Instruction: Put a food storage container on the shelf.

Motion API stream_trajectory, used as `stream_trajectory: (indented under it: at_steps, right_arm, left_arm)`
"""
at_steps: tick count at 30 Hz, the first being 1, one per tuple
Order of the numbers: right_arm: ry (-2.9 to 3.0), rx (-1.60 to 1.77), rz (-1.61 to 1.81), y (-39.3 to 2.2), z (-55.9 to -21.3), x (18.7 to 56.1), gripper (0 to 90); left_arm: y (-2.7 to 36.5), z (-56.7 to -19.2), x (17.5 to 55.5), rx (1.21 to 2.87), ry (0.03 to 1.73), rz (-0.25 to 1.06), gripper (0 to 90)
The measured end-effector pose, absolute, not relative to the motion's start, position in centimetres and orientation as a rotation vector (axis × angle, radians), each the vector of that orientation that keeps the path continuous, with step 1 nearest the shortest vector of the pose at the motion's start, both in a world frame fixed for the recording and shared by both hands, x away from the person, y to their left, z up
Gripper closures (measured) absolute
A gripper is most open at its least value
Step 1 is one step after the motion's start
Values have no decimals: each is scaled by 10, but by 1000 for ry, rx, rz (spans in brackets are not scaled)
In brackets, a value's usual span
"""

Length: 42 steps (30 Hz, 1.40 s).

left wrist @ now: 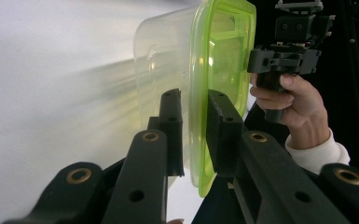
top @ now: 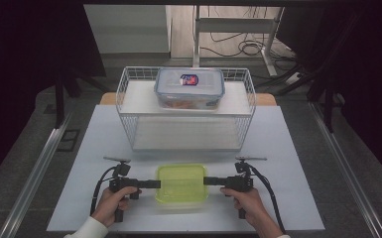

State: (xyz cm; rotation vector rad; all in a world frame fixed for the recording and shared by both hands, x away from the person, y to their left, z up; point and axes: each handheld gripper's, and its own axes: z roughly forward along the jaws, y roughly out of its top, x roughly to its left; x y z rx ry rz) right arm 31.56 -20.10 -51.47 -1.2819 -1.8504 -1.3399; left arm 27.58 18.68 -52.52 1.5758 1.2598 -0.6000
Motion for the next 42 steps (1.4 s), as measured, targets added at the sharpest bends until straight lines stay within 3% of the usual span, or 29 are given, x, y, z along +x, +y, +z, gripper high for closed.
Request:
stream_trajectory:
  at_steps: [17, 30, 42]
  right_arm:
    - [-1869, -1232, -1419, -205, -487, 317, 823]
    - [-1898, -1211, -1493, -210, -432, 323, 823]
    - [-1928, -1195, -1542, -212, -403, 332, 823]
  left_arm:
    - [186, -492, 280, 1583, 1193, -547, 776]
    - [181, -450, 290, 1563, 1151, -513, 780]
    - [178, -418, 302, 1572, 1129, -481, 782]
